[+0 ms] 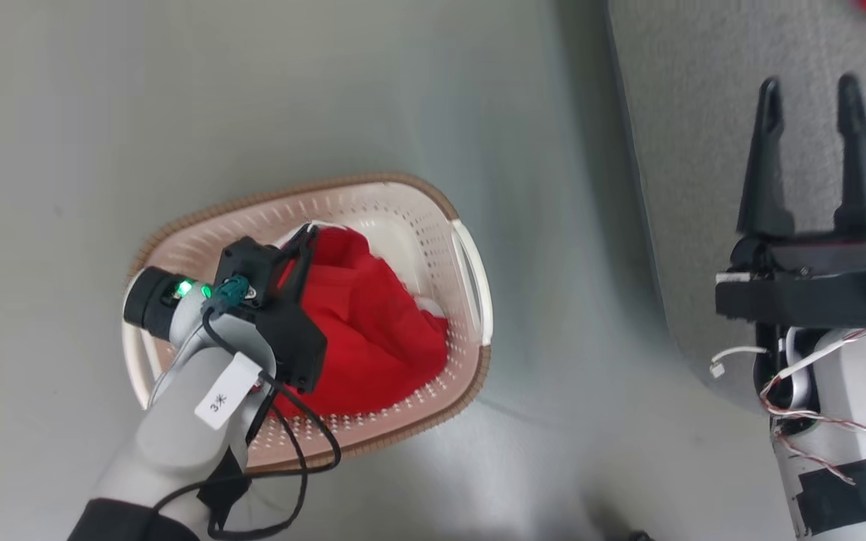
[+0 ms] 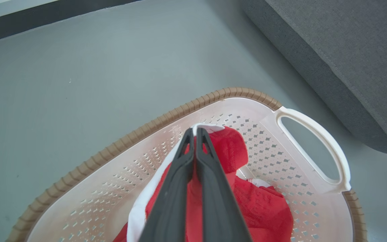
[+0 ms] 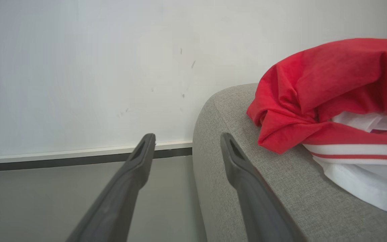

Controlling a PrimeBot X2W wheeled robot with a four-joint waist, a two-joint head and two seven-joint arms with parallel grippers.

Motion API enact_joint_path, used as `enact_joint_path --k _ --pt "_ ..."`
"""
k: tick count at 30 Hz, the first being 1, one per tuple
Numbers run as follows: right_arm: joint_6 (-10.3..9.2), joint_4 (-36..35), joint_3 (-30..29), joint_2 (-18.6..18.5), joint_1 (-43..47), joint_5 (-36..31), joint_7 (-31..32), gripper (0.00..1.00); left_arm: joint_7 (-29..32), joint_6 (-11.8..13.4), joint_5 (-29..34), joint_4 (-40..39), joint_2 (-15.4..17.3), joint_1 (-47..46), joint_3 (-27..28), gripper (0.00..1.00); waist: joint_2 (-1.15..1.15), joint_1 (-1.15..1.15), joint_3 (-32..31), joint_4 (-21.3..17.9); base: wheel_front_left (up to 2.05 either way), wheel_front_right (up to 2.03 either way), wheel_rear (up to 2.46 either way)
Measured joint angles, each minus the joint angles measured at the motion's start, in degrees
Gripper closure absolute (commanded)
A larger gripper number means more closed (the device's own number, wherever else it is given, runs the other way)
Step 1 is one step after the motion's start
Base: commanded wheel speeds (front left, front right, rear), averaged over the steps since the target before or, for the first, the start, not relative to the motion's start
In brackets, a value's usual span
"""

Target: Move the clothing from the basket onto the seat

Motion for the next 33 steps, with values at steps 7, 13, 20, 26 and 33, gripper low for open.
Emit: enact_joint_path --k 7,13,20,26,33 --pt "1.53 3.2 1.0 0.0 1.0 -0.9 0.0 0.0 0.0 -0.5 -0.4 -4.7 -0.1 1.2 -0.1 1.0 0.0 0.0 -5.7 1.7 0.0 0.0 0.0" --pt "2.44 6.0 2.2 0.3 1.1 -1.0 0.0 0.0 0.0 -0.6 -0.5 -9.7 0.5 2.0 0.2 1.0 0.0 0.0 -10.0 2.9 0.0 0.0 0.0" --pt "3.16 9.7 3.2 1.0 2.2 -1.0 0.0 0.0 0.0 -1.0 -2.4 -16.9 0.5 2.0 0.9 1.0 0.0 -0.01 -16.0 4.1 0.0 0.0 0.0" --pt "4.3 13.0 4.8 1.8 2.6 -1.0 0.0 0.0 0.0 -1.0 -3.3 -20.7 0.5 2.0 1.6 1.0 0.0 -0.01 -21.2 4.7 0.0 0.0 0.0" --pt "5.22 16.8 6.0 2.0 4.8 -1.0 0.0 0.0 0.0 -1.0 -3.9 -22.7 0.6 2.0 2.0 1.0 0.0 -0.01 -27.3 5.1 0.0 0.0 0.0"
